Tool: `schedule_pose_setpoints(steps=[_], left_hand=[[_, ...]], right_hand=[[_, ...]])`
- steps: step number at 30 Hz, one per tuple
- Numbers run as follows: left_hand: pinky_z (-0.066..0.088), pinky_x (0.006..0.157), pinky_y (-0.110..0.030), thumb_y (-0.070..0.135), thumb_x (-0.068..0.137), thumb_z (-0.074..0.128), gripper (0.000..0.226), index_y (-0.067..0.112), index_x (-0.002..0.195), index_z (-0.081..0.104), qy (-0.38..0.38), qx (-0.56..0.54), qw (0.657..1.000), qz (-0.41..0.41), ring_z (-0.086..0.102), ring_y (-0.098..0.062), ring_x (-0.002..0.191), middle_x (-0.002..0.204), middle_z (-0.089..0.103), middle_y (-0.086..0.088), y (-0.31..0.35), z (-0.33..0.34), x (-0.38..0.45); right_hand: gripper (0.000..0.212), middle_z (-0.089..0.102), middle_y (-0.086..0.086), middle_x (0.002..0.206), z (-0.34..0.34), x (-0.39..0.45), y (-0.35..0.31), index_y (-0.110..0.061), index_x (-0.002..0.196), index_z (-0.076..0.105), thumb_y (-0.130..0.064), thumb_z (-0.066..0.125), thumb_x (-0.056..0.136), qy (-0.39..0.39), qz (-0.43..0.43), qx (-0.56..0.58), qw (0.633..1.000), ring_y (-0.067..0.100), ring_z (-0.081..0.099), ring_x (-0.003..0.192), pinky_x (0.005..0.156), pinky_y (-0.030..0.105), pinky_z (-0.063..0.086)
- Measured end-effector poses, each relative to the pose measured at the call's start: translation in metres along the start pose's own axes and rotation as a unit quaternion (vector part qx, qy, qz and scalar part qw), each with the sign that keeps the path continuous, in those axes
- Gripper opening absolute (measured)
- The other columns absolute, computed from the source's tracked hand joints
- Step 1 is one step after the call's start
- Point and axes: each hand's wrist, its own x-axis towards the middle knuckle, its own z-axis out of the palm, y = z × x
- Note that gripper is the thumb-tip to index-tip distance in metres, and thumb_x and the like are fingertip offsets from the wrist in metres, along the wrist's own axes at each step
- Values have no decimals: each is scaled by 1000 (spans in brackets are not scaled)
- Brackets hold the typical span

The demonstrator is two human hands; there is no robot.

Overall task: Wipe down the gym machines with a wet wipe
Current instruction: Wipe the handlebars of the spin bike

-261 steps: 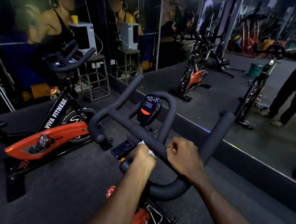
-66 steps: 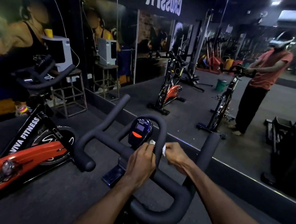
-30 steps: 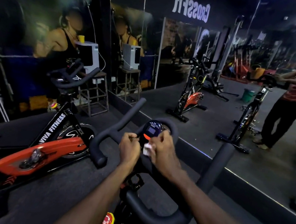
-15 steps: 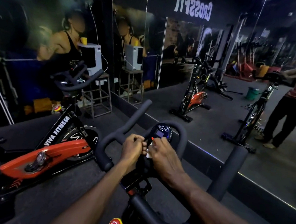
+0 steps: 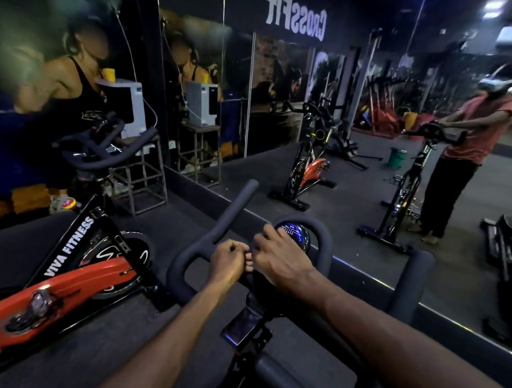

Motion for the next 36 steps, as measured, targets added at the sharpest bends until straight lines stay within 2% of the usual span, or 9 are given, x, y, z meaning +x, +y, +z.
schedule_pose_setpoints(steps=[3,7,9,13,17,20,25,31,36], left_hand=[[54,50,-30,-1,97,44,22,4,80,57,-6,-14,1000,-5,56,-18,51,59,59,-7,-3,2,4],[46,43,-24,0,98,41,28,10,75,54,-16,-9,1000,6,50,-15,51,60,56,-6,-2,9,3],[45,45,-24,1,97,43,27,12,75,55,-23,-2,999,21,51,-14,53,63,58,-6,0,10,4],[41,41,-21,3,97,45,27,13,75,57,-23,6,999,44,49,-15,52,65,59,-6,6,17,6],[50,57,-32,7,94,50,25,16,74,60,-35,19,998,55,57,-20,59,67,63,-4,9,24,6],[57,76,-48,23,82,54,15,19,72,63,-24,68,994,78,67,-27,76,72,69,-2,11,30,8],[56,77,-46,13,91,51,25,22,69,58,-1,100,992,80,67,-32,86,71,62,0,19,34,1],[57,77,-51,30,79,51,17,22,71,64,-29,74,993,84,67,-27,76,69,68,3,19,31,5],[56,78,-51,35,73,48,18,37,71,66,-54,74,992,83,71,-29,81,70,71,3,10,29,19]], right_hand=[[17,62,-1,83,-7,3,15,-22,75,71,-31,59,83,-1,28,11,1000,25,52,94,75,40,36],[23,62,4,108,-15,2,35,-18,108,67,-29,58,90,-26,119,65,990,29,51,109,89,45,36],[25,62,1,111,-12,-8,36,-21,111,64,-31,59,89,-22,89,79,993,25,54,109,90,44,38],[28,67,5,100,-11,-17,51,-16,108,64,-31,49,90,20,178,188,966,31,62,95,76,41,46],[31,59,5,113,7,-39,39,-15,119,57,-27,47,93,64,186,211,957,31,58,91,75,42,49],[32,61,6,110,3,-25,38,-16,118,58,-30,46,92,39,198,186,962,33,60,91,76,44,49],[29,64,7,109,-5,-3,39,-20,116,63,-31,51,93,-16,160,183,970,31,60,101,86,43,48],[34,63,2,118,20,-23,22,-15,124,64,-23,52,93,141,254,318,902,26,61,105,91,41,49],[46,64,10,118,23,-38,0,-11,138,57,-17,64,92,220,410,369,805,25,60,107,92,38,50]])
